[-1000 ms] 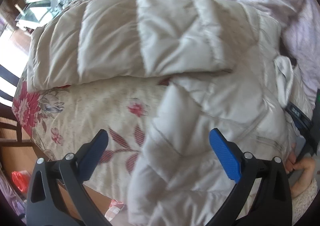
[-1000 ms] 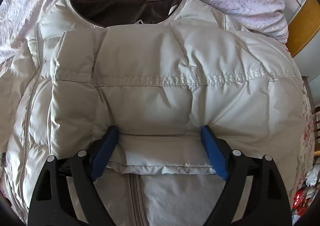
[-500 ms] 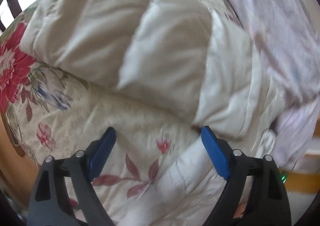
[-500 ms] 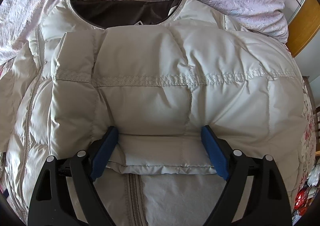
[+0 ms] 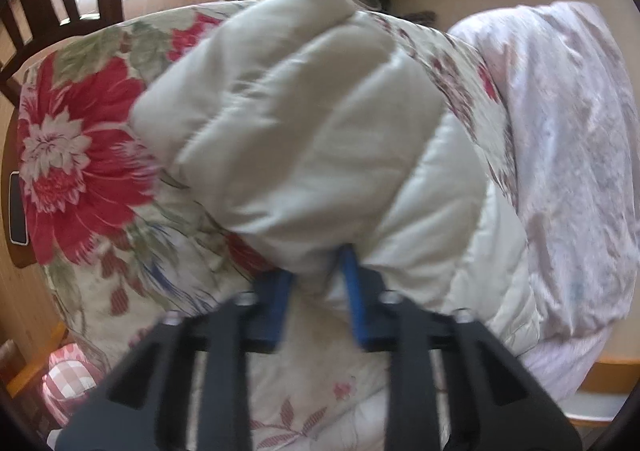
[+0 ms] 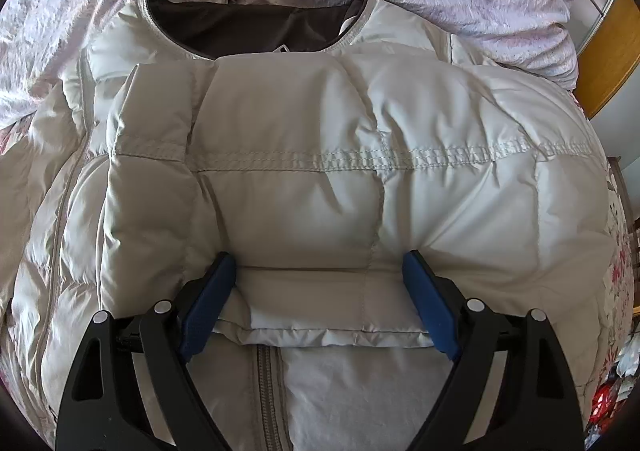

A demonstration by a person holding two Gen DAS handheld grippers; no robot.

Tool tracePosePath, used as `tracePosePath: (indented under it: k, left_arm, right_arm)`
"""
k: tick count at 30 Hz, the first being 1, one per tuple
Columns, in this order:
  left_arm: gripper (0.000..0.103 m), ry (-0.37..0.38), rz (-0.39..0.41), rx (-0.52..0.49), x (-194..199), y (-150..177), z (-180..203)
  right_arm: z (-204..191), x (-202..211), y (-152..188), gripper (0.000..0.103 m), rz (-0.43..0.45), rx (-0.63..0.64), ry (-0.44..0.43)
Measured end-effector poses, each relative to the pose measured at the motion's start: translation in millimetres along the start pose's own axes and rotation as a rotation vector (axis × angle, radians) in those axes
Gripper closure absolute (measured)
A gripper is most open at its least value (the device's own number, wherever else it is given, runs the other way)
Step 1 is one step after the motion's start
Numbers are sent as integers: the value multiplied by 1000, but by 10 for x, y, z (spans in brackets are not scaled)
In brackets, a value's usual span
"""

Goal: Fold large clothes
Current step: 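Grasp the other sleeve with the left tool and lift it, then fold the held sleeve over the jacket front and open the left tool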

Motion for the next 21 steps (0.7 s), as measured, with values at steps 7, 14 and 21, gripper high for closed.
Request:
tracePosePath:
  k: [7, 14, 21]
  left_arm:
    - [100, -72, 94, -139, 187, 59, 216]
    - [101, -66, 251, -393, 610, 212, 788]
    - [101, 41, 317, -687, 992, 864, 1620]
  right_arm:
    - [-21, 2, 4, 15, 4, 6, -2]
    - [-22, 7, 26, 15, 9, 14, -7]
    - [-43, 13, 49, 15, 8, 15, -13]
Point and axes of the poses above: each gripper's, at about its wrist camera, not at the fingertips, and x roughly against the way its jaws point, z to its right, y to its underside, the point moved 7 cm from there along -x, roughly the way its jaws point, and after that the axes turned 9 degrees about x, right-handed, at the moved point
